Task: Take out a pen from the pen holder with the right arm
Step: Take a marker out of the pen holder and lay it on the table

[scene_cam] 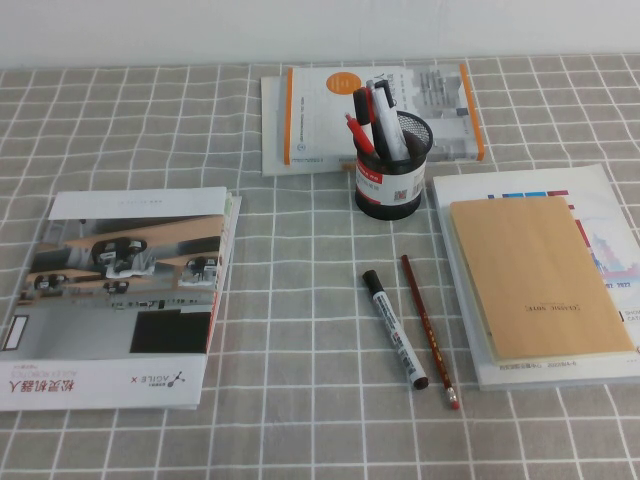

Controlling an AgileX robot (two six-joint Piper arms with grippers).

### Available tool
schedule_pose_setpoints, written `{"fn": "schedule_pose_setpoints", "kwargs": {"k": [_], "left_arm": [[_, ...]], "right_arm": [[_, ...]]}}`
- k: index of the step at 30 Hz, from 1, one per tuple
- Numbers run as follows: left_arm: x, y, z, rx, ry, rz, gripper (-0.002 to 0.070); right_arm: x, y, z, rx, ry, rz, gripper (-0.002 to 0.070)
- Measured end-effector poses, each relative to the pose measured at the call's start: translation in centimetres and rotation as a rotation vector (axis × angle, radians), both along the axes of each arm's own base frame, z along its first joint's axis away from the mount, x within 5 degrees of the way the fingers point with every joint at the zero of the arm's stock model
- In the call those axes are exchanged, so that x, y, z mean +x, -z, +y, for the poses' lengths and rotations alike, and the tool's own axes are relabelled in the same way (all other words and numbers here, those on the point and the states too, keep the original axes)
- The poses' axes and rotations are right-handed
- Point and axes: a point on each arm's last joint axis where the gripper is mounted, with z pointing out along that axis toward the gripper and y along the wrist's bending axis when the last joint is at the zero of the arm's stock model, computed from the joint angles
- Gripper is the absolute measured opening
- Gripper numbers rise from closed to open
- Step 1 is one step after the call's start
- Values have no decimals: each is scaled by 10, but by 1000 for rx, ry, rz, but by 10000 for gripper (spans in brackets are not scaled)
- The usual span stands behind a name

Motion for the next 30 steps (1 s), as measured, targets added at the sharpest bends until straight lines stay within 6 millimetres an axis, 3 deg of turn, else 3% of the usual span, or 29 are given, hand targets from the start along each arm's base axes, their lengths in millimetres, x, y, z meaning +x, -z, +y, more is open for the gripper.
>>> {"fn": "schedule_pose_setpoints", "kwargs": {"k": [6, 12, 18, 22, 26, 30], "left_arm": [[0, 0, 0, 0, 0, 0, -5], [0, 0, 0, 0, 0, 0, -5], [0, 0, 0, 0, 0, 0, -5], [0, 0, 0, 0, 0, 0, -5], [0, 0, 0, 0, 0, 0, -5], [0, 0, 0, 0, 0, 0, -5]], "right_arm": [[42, -11, 30, -9, -149, -27, -12], [68, -13, 82, -59, -288, -98, -12], [92, -2, 146, -173, -428, -201, -12], [105, 7, 175, -241, -469, -281, 7], [119, 15, 189, -287, -426, -428, 113], [136, 27, 196, -310, -350, -547, 300]]}}
